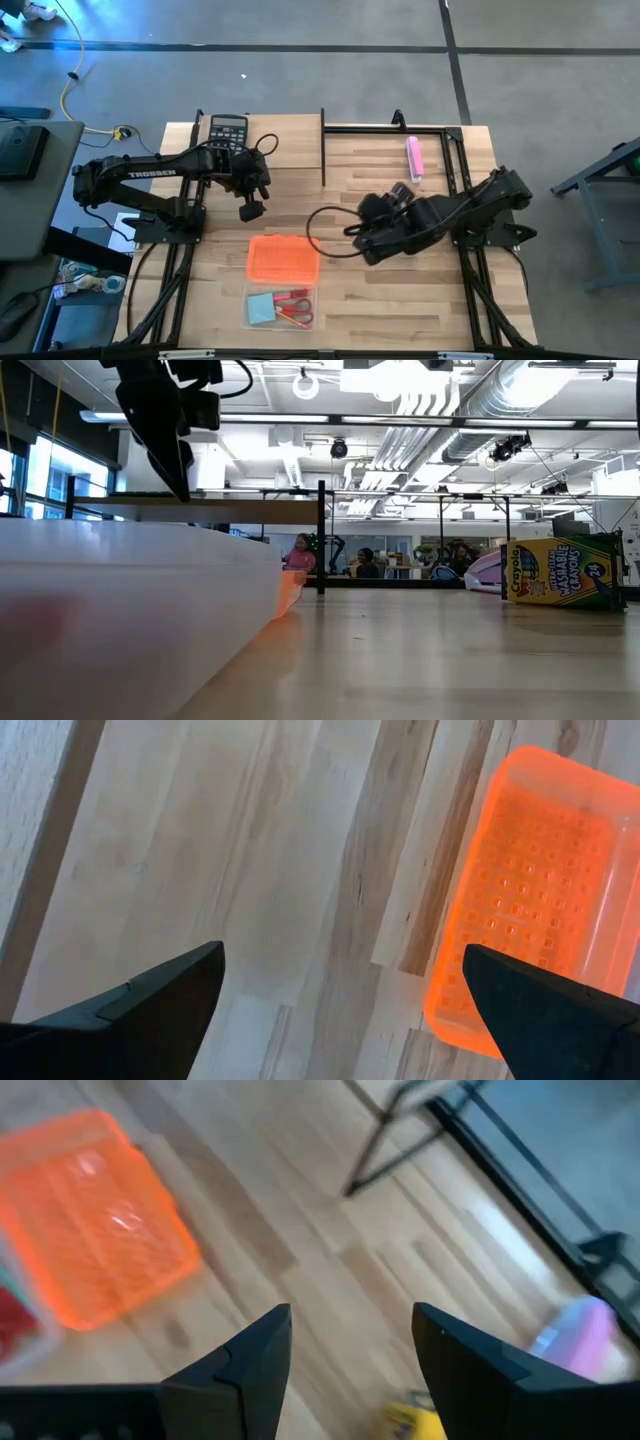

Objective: Pack school essentials
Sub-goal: Put the yellow crayon box in the orange supply box

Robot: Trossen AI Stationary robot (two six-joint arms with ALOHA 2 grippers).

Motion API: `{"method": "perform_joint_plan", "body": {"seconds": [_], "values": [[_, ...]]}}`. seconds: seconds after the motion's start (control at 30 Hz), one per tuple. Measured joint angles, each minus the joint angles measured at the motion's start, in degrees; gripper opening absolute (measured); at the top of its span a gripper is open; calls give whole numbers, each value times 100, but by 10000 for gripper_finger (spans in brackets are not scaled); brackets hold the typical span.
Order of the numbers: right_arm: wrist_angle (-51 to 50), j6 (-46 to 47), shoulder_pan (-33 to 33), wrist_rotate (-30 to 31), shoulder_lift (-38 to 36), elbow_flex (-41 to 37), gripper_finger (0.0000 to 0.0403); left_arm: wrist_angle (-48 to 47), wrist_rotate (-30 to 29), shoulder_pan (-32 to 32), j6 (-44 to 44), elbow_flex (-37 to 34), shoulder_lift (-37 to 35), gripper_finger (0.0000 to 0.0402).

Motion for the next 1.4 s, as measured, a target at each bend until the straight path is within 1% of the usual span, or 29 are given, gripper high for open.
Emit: {"method": "perform_joint_plan", "body": {"seconds": [0.1, 0.17, 0.23, 0.3, 0.4, 0.5, 0.63, 0.77, 0.9, 1.03, 1.17, 1.3, 1.4], "values": [[-572, 206, 12, 11, -121, 0, 199, 0, 0, -1, -98, 0, 0, 399], [-512, 81, 14, 32, -196, -102, 199, 2, -3, -36, -192, 0, 0, 399], [-389, -60, 18, 81, -351, -369, 199, 20, -7, -123, -301, 0, 0, 399], [-496, 63, 18, 72, -565, -743, 199, 48, -4, -256, -412, 0, 0, 399], [-514, 496, 27, -74, -959, -1513, 199, 67, -66, -508, -614, 0, 0, 399], [-203, 891, 141, -135, -1514, -2272, 199, 201, -298, -809, -845, -2, 0, 399], [301, 1367, 266, -277, -2251, -3139, 199, 625, -563, -1188, -1081, -2, 0, 399], [585, 1973, 274, -393, -2943, -3795, 199, 1206, -681, -1492, -1282, -2, 0, 399], [717, 2393, 185, -550, -3459, -4203, 200, 1814, -693, -1667, -1405, -2, 0, 399], [746, 2382, 77, -750, -3738, -4456, 215, 2182, -671, -1729, -1515, -2, 0, 399], [743, 2369, -106, -871, -3876, -4806, 247, 2291, -666, -1725, -1797, -2, 0, 399], [990, 2343, -371, -1314, -3919, -5214, 270, 2320, -669, -1727, -2105, -2, 0, 399], [1562, 1876, -511, -1680, -3918, -5515, 272, 2330, -679, -1727, -2196, -2, 0, 399]]}}
